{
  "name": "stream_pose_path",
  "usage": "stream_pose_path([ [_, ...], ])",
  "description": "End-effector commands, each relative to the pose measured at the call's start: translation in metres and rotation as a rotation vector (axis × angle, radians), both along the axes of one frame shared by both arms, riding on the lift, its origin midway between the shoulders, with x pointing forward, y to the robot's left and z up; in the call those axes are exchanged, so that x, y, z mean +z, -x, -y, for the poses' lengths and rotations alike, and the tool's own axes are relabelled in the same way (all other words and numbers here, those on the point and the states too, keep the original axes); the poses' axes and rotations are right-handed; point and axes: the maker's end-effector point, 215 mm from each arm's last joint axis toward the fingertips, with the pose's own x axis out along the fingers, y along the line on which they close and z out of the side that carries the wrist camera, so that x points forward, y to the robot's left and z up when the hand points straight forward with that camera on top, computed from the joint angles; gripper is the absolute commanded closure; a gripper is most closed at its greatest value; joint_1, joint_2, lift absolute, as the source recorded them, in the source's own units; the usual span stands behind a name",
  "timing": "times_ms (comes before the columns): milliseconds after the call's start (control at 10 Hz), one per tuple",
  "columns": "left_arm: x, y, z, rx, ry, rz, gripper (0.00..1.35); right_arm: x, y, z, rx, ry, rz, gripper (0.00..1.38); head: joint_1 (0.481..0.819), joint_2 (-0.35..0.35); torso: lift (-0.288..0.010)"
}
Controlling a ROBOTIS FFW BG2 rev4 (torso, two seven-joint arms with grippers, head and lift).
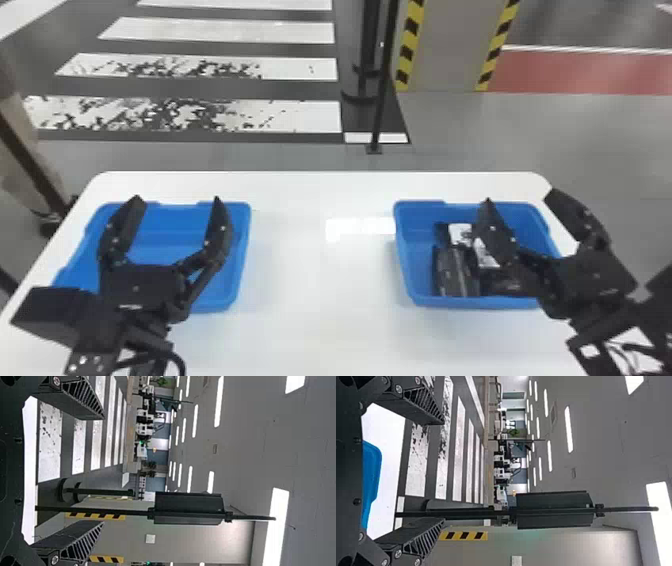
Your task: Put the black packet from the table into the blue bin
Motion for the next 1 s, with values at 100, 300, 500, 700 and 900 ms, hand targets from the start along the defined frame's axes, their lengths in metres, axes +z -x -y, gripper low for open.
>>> stream_pose_path([
  [100,0.0018,0.0004,0.0000,0.000,-0.001,0.006,0.09,0.0012,0.0001,0.0000,-0.001,0.000,0.003,0.16,0.695,-0.037,-0.110],
  [300,0.0018,0.0004,0.0000,0.000,-0.001,0.006,0.09,0.0025,0.0001,-0.0003,-0.001,-0.001,0.005,0.16,0.695,-0.037,-0.110],
  [500,0.0022,0.0014,0.0001,0.000,-0.002,0.009,0.09,0.0053,0.0009,-0.0012,0.001,0.001,0.010,0.16,0.695,-0.037,-0.110],
  [700,0.0032,0.0014,-0.0020,0.004,-0.004,0.012,0.09,0.0054,0.0016,-0.0015,0.000,0.001,0.010,0.16,0.695,-0.036,-0.110],
  [900,0.0039,0.0016,-0.0020,0.004,-0.004,0.014,0.09,0.0053,0.0016,-0.0015,-0.001,0.002,0.010,0.16,0.695,-0.033,-0.110],
])
